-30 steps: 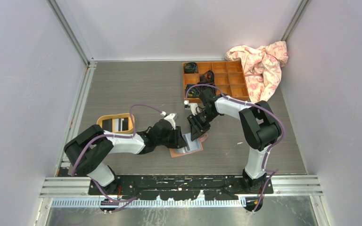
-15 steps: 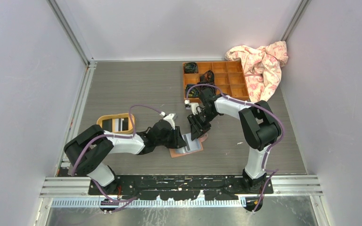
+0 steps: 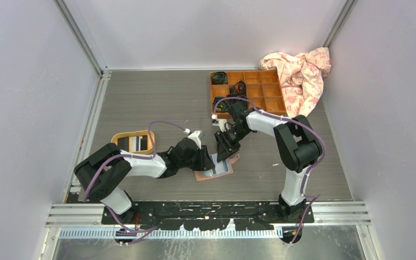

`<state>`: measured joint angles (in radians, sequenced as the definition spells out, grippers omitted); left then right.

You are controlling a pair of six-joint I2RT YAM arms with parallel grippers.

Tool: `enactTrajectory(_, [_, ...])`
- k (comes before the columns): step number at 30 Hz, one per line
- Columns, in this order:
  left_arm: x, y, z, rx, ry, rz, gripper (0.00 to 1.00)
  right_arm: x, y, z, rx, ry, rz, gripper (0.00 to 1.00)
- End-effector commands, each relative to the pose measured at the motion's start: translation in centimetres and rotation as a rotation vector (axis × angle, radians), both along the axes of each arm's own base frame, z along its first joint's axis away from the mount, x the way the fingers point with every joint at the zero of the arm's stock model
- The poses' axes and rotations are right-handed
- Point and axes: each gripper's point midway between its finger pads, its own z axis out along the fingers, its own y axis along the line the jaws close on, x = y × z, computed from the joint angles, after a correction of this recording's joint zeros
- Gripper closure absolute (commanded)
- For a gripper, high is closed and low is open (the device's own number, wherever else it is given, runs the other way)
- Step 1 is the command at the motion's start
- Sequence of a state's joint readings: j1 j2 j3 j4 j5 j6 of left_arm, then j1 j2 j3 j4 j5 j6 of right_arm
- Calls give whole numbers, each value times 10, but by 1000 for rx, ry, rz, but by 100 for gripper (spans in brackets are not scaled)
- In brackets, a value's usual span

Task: Put the credit cards into the card holder
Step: Turn over the card slot in the card holder.

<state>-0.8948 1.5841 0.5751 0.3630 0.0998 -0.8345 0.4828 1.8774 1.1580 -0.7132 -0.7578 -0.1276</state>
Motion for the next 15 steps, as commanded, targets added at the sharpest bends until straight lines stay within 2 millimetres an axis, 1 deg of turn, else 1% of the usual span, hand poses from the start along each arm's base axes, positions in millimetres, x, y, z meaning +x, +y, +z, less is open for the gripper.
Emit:
enactTrajectory(1, [-2, 4, -1, 0, -11, 0, 65, -6, 22, 31, 157, 64, 16, 56])
enactTrajectory(4, [-3, 4, 2, -8, -15, -3, 64, -7, 26, 37, 204, 94, 4, 56])
enactTrajectory(10, [-4, 2, 10, -43, -30, -18, 59, -7, 32, 43, 272, 156, -27, 56])
enactTrajectory(13, [-6, 0, 15, -64, -41, -36, 56, -5, 33, 42, 275, 169, -52, 56])
enactTrajectory(15, [-6, -1, 17, -77, -48, -40, 55, -1, 30, 35, 234, 149, -73, 56])
